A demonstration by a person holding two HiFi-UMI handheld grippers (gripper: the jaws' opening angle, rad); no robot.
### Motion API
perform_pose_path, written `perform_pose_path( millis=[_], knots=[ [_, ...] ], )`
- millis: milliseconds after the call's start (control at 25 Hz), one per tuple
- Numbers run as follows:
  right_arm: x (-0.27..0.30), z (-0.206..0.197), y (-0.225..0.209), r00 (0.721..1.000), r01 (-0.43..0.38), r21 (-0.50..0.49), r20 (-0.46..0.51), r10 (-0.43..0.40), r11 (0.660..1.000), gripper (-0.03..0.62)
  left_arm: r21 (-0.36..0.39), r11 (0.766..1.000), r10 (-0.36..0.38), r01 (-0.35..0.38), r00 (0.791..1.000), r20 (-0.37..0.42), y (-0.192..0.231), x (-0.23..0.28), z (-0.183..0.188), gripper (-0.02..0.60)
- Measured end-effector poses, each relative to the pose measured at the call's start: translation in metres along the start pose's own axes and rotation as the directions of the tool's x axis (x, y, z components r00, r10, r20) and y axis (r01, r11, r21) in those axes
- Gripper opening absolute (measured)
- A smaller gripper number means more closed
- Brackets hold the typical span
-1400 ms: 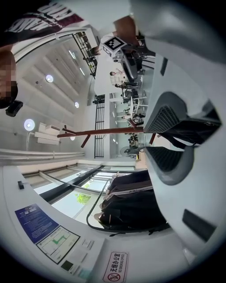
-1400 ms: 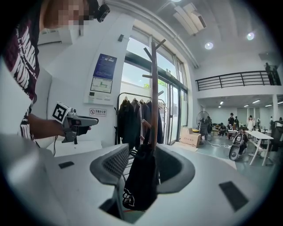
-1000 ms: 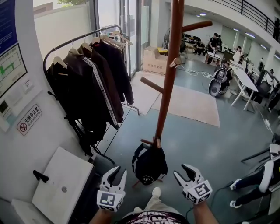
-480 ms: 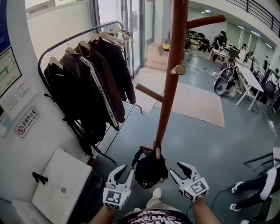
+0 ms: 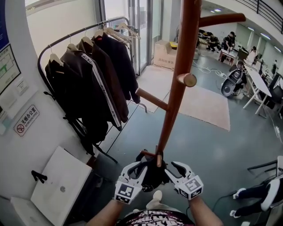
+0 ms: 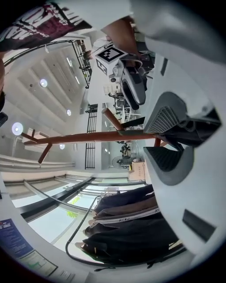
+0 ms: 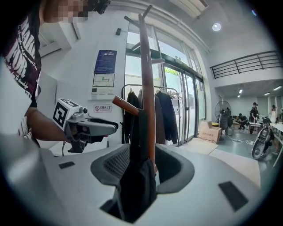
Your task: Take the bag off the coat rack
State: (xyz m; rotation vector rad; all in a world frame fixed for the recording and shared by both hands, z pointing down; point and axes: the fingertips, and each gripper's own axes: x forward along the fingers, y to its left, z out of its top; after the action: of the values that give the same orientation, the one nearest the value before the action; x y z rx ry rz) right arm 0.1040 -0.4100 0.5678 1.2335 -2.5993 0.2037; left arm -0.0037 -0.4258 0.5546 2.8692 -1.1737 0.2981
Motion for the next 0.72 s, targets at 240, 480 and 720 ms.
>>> perform_pose_path(
  millis=[240, 480, 720],
  knots=[
    [0.026, -0.015, 0.001, 0.999, -0.039, -0.014, -0.037, 0.039, 0.999, 0.156, 0.032, 0.999, -0.028, 0.029, 0.999, -0.035, -0.015, 0.037, -0.011, 0.086],
    [0.046, -0.025, -0.002, 0.997, -0.037, -0.033, -0.067, 0.035, 0.999, 0.126, 0.032, 0.999, -0.012, 0.015, 0.997, -0.07, -0.017, 0.058, -0.024, 0.084],
    [0.053, -0.024, -0.004, 0.997, -0.003, -0.082, -0.071, -0.003, 0.997, 0.056, 0.046, 0.999, 0.007, -0.004, 0.997, -0.073, -0.017, 0.068, -0.032, 0.062]
  ],
)
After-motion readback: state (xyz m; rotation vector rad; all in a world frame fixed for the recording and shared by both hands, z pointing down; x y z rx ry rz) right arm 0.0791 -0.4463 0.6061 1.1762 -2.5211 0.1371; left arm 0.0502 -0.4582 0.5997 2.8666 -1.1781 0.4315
